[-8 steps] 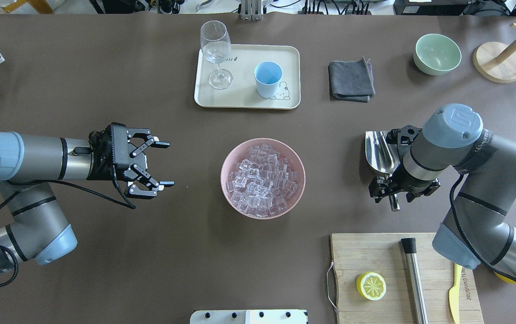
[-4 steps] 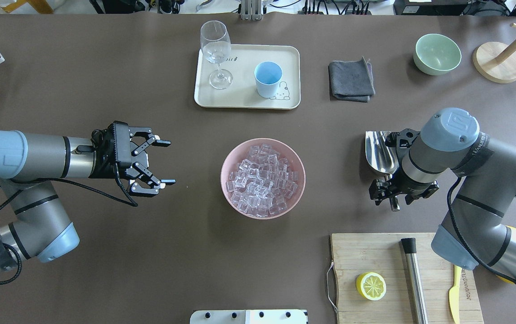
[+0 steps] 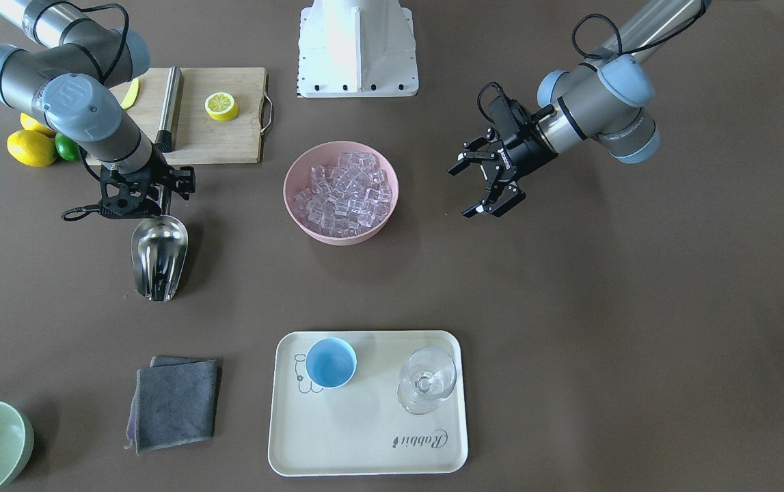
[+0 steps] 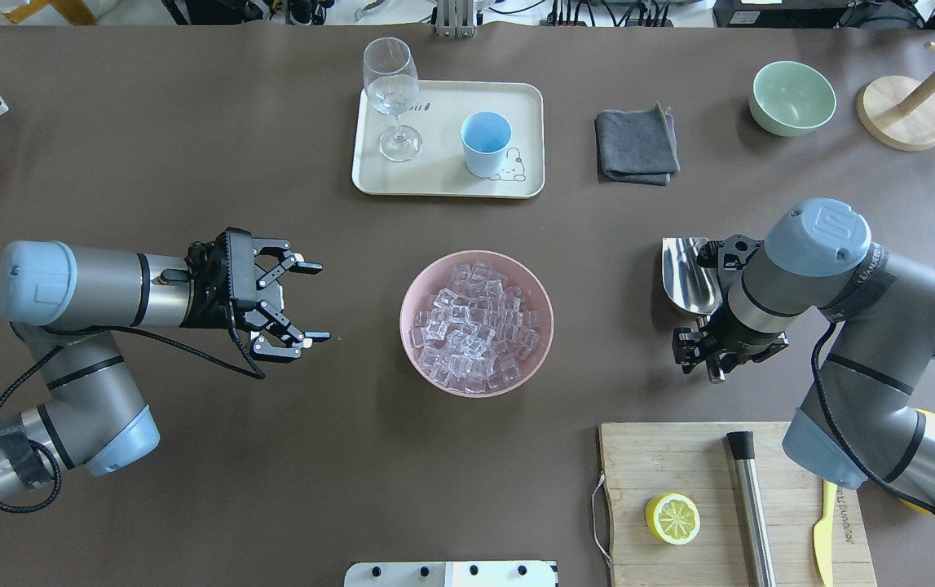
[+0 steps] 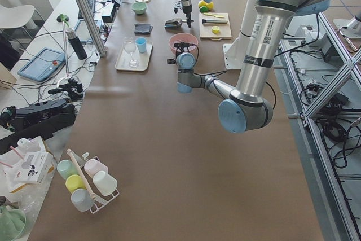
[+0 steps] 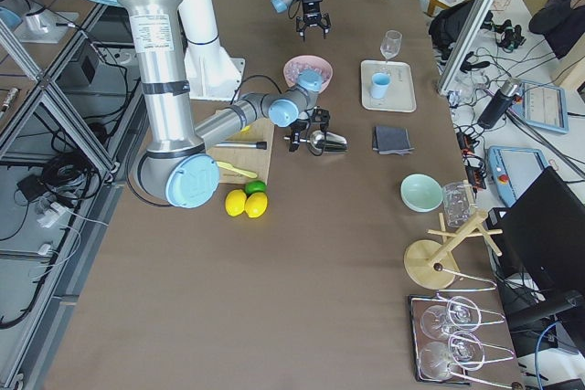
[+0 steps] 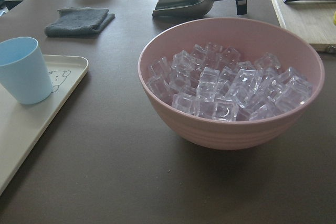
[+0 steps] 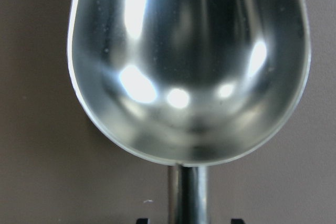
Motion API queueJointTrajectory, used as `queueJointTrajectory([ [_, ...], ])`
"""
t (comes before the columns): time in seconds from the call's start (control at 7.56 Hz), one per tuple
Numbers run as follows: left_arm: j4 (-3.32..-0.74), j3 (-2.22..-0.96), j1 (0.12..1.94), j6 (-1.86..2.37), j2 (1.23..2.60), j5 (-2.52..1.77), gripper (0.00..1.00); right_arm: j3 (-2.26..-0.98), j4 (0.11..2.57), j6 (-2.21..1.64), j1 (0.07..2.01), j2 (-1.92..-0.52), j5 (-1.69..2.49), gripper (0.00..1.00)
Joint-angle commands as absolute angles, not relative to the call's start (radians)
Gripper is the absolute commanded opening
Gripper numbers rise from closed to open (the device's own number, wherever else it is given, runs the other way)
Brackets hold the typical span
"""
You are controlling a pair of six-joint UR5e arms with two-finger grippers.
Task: Put ice in cup with scoop
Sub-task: 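Lift the metal scoop off the table with the right gripper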
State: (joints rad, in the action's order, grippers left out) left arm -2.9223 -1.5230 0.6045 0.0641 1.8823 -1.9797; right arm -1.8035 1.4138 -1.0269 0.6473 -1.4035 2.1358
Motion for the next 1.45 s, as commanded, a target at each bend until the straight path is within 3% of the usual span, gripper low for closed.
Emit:
queueJointTrajectory([
  [0.0, -2.925, -1.471, 0.571, 0.064, 1.925, -1.982, 0.98, -1.833, 1.425, -1.028, 0.647, -1.408, 2.151, 0.24],
  [0.13, -2.925, -1.467, 0.554, 0.063, 1.934, -1.982, 0.98, -1.839, 1.427, -1.028, 0.649, -1.41, 2.152, 0.05],
  [0.26, -2.925, -1.456, 0.545, 0.063, 1.943, -1.982, 0.98, -1.847, 1.427, -1.028, 0.649, -1.417, 2.158, 0.0],
  [0.79, -2.922, -1.395, 0.54, 0.063, 1.988, -1.973, 0.98, -1.919, 1.468, -0.973, 0.704, -1.444, 2.154, 0.0],
  [1.06, -2.924, -1.388, 0.538, 0.064, 1.993, -1.973, 0.98, -2.029, 1.719, -0.631, 0.8, -1.416, 2.114, 0.0],
  [1.32, -2.925, -1.388, 0.538, 0.064, 1.994, -1.971, 0.98, -2.11, 1.913, -0.566, 0.808, -1.35, 2.068, 0.0],
])
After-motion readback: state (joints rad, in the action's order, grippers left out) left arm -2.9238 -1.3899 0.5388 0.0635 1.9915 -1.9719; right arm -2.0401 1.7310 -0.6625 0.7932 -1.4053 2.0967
